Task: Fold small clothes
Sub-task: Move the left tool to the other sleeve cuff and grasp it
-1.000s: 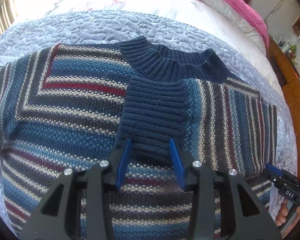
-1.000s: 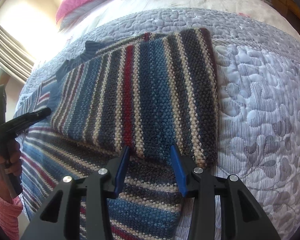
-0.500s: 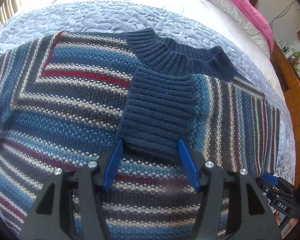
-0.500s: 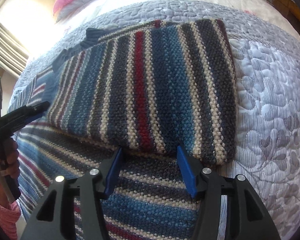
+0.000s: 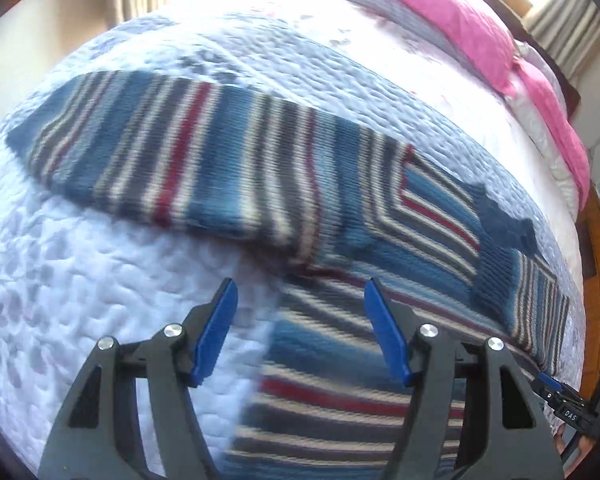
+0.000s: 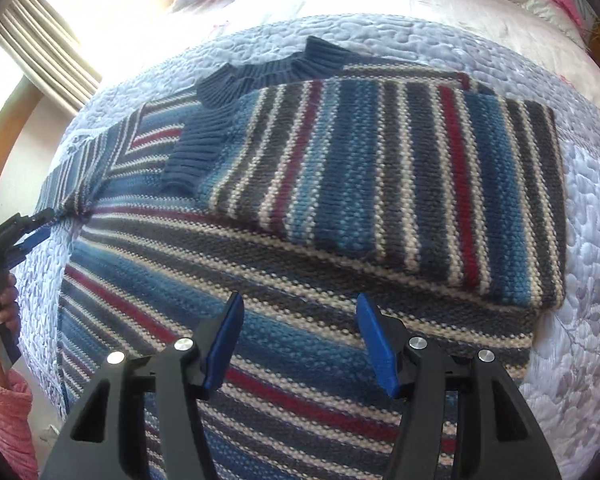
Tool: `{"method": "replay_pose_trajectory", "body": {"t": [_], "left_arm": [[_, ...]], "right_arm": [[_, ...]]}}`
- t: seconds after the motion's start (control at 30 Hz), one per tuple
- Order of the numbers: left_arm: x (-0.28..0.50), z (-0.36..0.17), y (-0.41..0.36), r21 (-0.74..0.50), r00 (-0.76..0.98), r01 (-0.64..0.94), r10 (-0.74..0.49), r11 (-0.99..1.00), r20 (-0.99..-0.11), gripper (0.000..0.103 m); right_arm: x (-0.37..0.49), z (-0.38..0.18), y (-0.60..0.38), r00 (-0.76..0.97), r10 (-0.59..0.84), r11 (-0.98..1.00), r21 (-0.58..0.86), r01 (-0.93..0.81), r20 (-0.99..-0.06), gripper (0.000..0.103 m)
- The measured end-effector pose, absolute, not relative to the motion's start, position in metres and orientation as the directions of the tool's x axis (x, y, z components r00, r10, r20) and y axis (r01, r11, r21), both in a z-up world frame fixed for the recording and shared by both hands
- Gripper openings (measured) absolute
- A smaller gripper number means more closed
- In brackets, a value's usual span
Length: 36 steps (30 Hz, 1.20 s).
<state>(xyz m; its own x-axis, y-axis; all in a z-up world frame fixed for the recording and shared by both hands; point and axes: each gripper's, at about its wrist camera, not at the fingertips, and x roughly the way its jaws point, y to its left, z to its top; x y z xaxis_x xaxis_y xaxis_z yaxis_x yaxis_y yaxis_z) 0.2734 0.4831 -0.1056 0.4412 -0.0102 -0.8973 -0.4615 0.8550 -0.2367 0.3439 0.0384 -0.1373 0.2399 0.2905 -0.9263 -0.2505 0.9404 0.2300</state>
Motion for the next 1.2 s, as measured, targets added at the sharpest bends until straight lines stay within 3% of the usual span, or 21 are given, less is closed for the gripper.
{"method": "replay_pose_trajectory", "body": {"t": [0.1,0.33,0.8,0.9,0.97,1.0,1.03,1.2], "left_arm": [[0.247,-0.106,0.556,-0.202,0.408,-0.589,0.072,0.783,-0.910,0.067],[0.212,-0.123,0.685,-0.344,0.453,-0.740,0.051,0.578,-0.890,0.065],[0.235,-0.136,0.753,-0.467,0.553,-0.742,0.046,0.482,-0.832,0.070],[0.240,-0.139,0.757,-0.462,0.554,-0.750,0.068,0.474,-0.830,0.062],[0.243,-0.138,0.755,-0.439,0.542,-0.764,0.100,0.473,-0.835,0.042],[0.243,-0.138,0.755,-0.455,0.558,-0.750,0.088,0.481,-0.825,0.019],[0.244,-0.141,0.756,-0.494,0.584,-0.726,0.051,0.477,-0.810,0.013],[0.239,-0.129,0.743,-0.495,0.606,-0.724,0.099,0.481,-0.790,0.012]], "right_arm": [[0.352,-0.140,0.053,0.234,0.282,0.939,0.218,-0.265,-0.930,0.060],[0.369,-0.158,0.066,0.211,0.252,0.949,0.198,-0.247,-0.944,0.061],[0.379,-0.172,0.077,0.206,0.238,0.949,0.182,-0.257,-0.949,0.068],[0.378,-0.172,0.076,0.211,0.244,0.947,0.186,-0.264,-0.947,0.068],[0.378,-0.173,0.076,0.214,0.249,0.945,0.189,-0.268,-0.944,0.068],[0.377,-0.172,0.075,0.216,0.252,0.944,0.190,-0.270,-0.943,0.068],[0.377,-0.172,0.074,0.217,0.254,0.943,0.191,-0.272,-0.943,0.068],[0.371,-0.166,0.071,0.235,0.265,0.940,0.196,-0.279,-0.935,0.067]]}}
